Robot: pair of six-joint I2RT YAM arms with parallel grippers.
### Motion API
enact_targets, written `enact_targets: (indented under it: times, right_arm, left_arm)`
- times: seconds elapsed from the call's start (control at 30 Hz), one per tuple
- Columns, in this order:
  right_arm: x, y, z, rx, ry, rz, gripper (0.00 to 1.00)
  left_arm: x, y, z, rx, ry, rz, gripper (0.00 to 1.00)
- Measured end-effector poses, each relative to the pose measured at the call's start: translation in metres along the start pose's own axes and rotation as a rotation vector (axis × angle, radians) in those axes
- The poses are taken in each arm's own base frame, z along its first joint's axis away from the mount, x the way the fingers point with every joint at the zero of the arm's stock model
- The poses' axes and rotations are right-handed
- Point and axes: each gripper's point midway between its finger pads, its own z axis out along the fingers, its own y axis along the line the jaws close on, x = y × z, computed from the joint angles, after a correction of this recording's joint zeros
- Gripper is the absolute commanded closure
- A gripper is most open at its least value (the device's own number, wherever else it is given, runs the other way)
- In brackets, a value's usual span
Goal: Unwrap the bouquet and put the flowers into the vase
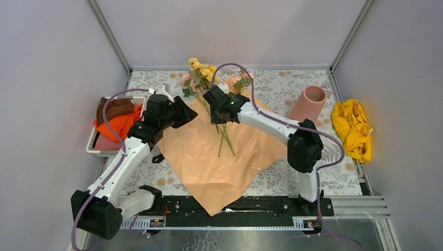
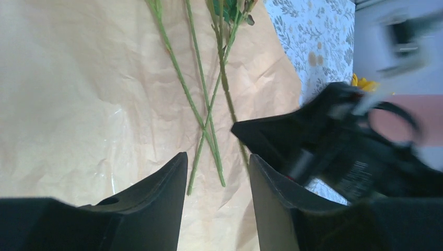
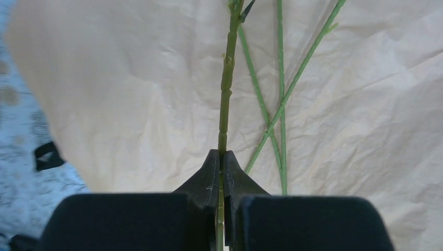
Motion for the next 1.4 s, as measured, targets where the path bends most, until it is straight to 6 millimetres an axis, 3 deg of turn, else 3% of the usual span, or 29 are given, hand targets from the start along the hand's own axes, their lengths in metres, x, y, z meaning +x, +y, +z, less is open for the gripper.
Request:
enact_targets:
  times: [0.17, 0.3, 0.5, 0.7, 0.93, 1.27, 1.4]
  right_arm:
    - [-0.029, 0.012, -0.047, -0.103, -0.099, 0.033, 1.00]
    - [-0.022, 0.012, -0.059, -0.151, -0.100, 0.033, 1.00]
    - [0.006, 0.002, -0.050, -0.153, -0.039, 0.013, 1.00]
    - [0.027, -0.003, -0.042, -0.166, 0.009, 0.005, 1.00]
    - [0.027, -0.002, -0.044, -0.177, -0.002, 0.007, 1.00]
    - [0.030, -0.004, -0.042, -0.175, 0.000, 0.000, 1.00]
    - [0.031, -0.004, -0.043, -0.183, -0.004, 0.001, 1.00]
  left_arm:
    - [0.015, -0.008, 0.017, 0.094, 0.057, -0.047, 0.45]
    - [0.030, -0.015, 0.040, 0.192, 0.123, -0.114, 0.46]
    - [0.054, -0.018, 0.075, 0.282, 0.237, -0.216, 0.46]
    - [0.068, -0.017, 0.094, 0.322, 0.308, -0.283, 0.47]
    - [0.071, -0.015, 0.097, 0.316, 0.317, -0.283, 0.48]
    - [0.084, 0.005, 0.104, 0.237, 0.343, -0.269, 0.48]
    - [0.090, 0.011, 0.115, 0.229, 0.355, -0.282, 0.50]
